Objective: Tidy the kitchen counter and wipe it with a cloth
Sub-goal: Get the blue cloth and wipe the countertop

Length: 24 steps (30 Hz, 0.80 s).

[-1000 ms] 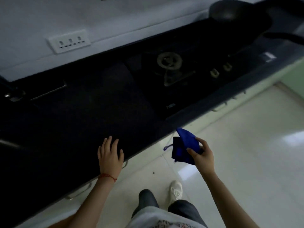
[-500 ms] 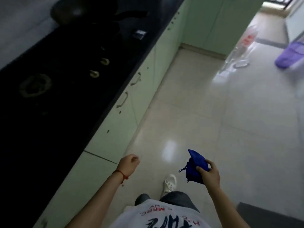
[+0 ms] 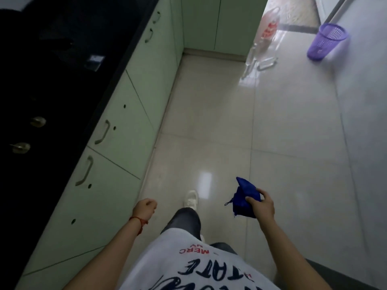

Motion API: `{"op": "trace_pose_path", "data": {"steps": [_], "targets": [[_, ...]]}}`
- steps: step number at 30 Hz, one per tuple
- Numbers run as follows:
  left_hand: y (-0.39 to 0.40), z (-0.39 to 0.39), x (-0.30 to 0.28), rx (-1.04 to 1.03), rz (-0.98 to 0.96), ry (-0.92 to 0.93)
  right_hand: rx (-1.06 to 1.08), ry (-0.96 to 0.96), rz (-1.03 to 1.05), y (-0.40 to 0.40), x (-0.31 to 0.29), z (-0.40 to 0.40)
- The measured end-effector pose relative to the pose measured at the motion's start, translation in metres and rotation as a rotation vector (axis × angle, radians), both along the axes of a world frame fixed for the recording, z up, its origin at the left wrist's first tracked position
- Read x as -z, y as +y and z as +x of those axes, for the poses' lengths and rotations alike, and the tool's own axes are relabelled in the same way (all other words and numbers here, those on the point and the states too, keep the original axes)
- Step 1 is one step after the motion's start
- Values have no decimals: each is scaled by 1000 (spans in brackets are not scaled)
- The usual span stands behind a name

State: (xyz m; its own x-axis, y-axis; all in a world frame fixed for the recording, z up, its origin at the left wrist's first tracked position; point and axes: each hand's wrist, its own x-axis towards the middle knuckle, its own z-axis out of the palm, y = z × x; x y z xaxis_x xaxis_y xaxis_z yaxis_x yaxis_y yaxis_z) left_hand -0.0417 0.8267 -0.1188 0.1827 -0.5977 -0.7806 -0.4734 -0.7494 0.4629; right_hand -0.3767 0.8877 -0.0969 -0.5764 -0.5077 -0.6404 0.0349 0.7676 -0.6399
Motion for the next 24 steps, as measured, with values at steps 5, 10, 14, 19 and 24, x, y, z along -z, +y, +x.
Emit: {"op": "trace_pose_path", "data": {"steps": [5,10,14,19,24], "targets": [[-74,-13,22,-79,41,-13,7,-8,-32,-96,3,-34],[-183,-52,19,-77,41,-9,27,33,12,-181,-2,-73],[-282,-106,8,57,-8,19,65,39,40,-236,-3,-103],[-398,-178,-10,127,-88,127,98,60,55,-303,0,-141],[-506,-218,-18,46,-178,151,74,64,46,-395,11,-192]]}}
